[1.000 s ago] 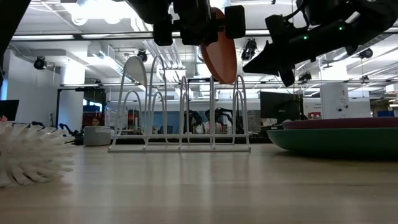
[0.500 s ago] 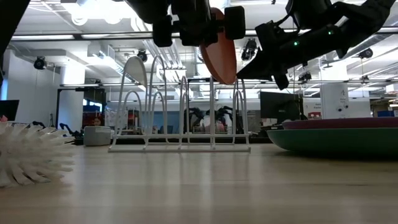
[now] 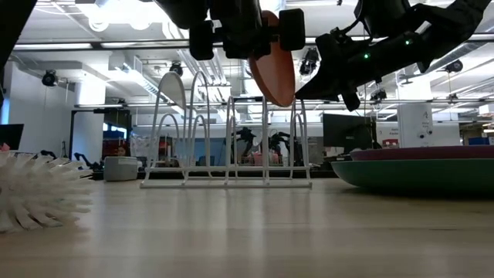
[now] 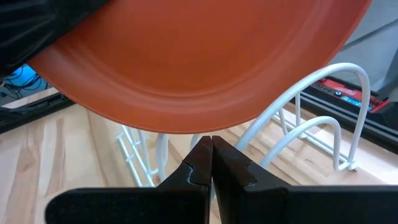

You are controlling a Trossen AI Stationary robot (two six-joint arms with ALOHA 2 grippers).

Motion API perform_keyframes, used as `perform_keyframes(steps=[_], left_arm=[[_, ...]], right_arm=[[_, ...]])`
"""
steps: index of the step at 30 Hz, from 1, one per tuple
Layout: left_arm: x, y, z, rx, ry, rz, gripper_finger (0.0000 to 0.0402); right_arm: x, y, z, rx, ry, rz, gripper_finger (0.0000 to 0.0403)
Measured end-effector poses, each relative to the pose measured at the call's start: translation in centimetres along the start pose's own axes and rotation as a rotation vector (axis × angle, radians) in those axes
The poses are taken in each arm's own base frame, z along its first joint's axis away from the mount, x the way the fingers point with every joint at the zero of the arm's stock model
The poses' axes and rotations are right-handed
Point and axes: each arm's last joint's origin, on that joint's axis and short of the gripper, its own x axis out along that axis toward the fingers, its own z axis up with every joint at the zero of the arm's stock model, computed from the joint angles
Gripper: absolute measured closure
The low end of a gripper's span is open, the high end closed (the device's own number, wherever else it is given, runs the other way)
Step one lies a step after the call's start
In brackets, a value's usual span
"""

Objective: Sort dishes
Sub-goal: Put the orange plate into the dish rack

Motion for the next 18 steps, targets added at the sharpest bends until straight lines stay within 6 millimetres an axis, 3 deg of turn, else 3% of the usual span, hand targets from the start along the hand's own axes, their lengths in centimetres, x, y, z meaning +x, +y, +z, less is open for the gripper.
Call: perform_keyframes(steps=[18], left_arm=[[-0.3,-0.1,-1.5,-0.042,-0.001,0.002,0.038]], right_arm=[[0.0,0.0,-0.2,-0.016,0.018,0.002,0.0403]])
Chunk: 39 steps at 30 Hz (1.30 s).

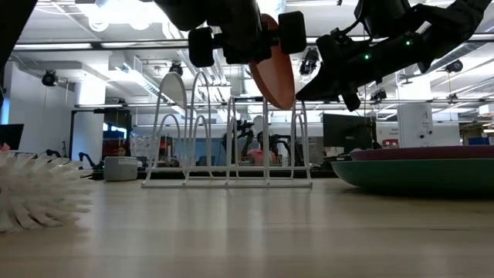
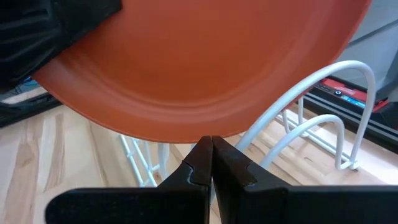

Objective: Sort dishes
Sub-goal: Put the orange plate into the dish rack

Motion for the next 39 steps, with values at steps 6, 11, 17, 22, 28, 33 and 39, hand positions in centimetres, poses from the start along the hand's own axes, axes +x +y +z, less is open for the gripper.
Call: perform_keyframes(steps=[6,11,17,22,28,33,39], left_arm=[[0.0,-0.1,-0.5,-0.001,0.003,-0.012,0.038],[0.0,-0.1,-0.4,0.014,0.005,-0.019,0.038],[0.0,-0.1,-0.6,0.022,0.004,-0.017,0.038],[0.0,-0.1,-0.6,0.019,0.004,-0.016,0.038],[0.0,-0.2,-1.3,0.008,0.002,-0.008,0.038],[-0.2,-0.3,-2.6,0.008,0.001,-0.007,0.038],[-0.3,-0.4,-3.5,-0.016,0.0,-0.005,0.038]], right_arm=[[-0.1,-0.2,-0.5,-0.028,0.028,-0.007,0.0403],[-0.5,0.2,-0.5,-0.1,0.032,0.01,0.0403],[-1.9,1.0,0.0,-0.175,0.029,0.053,0.0403],[-3.8,1.2,1.0,-0.175,-0.013,-0.004,0.0403],[-5.9,-0.1,2.1,-0.167,-0.036,-0.152,0.0403],[-5.8,-2.3,2.9,-0.155,-0.047,-0.222,0.0403],[-4.1,-5.7,3.3,-0.082,-0.019,-0.203,0.0403]])
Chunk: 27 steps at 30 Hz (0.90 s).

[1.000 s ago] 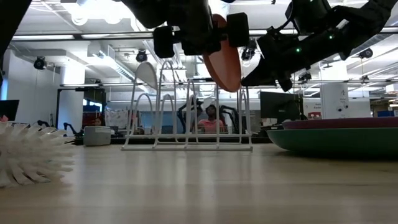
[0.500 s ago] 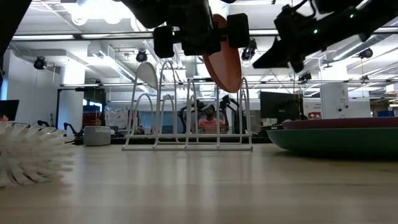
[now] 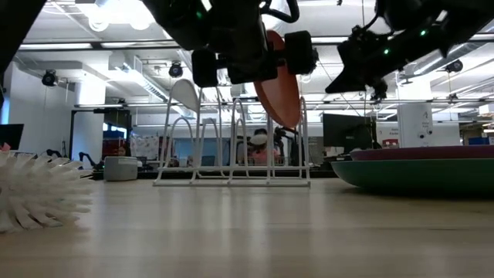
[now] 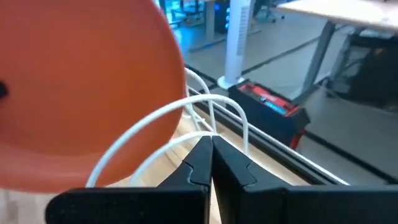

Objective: Sort dishes
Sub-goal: Put the orange plate into the dish rack

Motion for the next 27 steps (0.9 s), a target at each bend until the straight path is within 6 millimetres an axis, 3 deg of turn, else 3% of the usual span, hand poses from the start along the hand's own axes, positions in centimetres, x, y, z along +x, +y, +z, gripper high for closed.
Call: perform_keyframes(steps=[7,19,27], left_arm=[[0.0,-0.1,-1.1,-0.013,0.0,0.002,0.038],[0.0,-0.2,-1.7,-0.01,0.002,-0.005,0.038],[0.0,-0.2,-1.7,-0.008,0.002,-0.006,0.038]], right_arm=[[2.6,-2.4,1.4,0.055,0.02,0.041,0.0403],[7.6,-3.4,3.5,0.058,0.085,0.13,0.0403],[8.6,-3.9,2.9,0.073,0.115,0.121,0.0403]])
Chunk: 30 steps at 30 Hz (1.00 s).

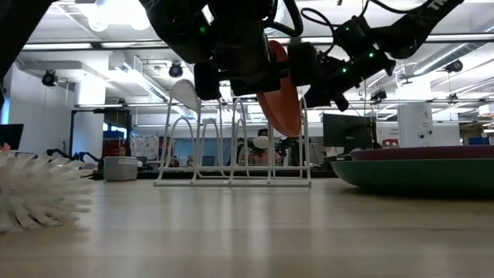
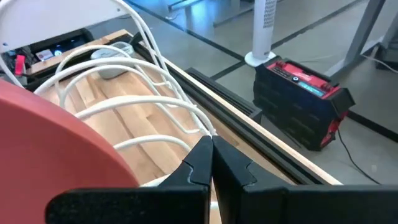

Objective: Sort dishes
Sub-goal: Put the orange plate into the dish rack

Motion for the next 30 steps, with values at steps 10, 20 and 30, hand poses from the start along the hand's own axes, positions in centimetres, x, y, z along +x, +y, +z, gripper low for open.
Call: perform_keyframes(steps=[10,20,30], left_arm=[[0.0,-0.1,-1.7,-0.013,0.002,-0.004,0.0368],[0.7,-0.1,-3.4,-0.026,0.002,0.003,0.0367],[1.0,0.1,-5.1,0.0,0.002,0.009,0.0363]], right_arm=[[0.2,0.1,-0.2,0.016,0.003,0.015,0.0403],[0.2,0.1,-0.4,0.021,0.009,0.024,0.0403],[0.2,0.2,-0.5,0.021,0.016,0.05,0.0403]])
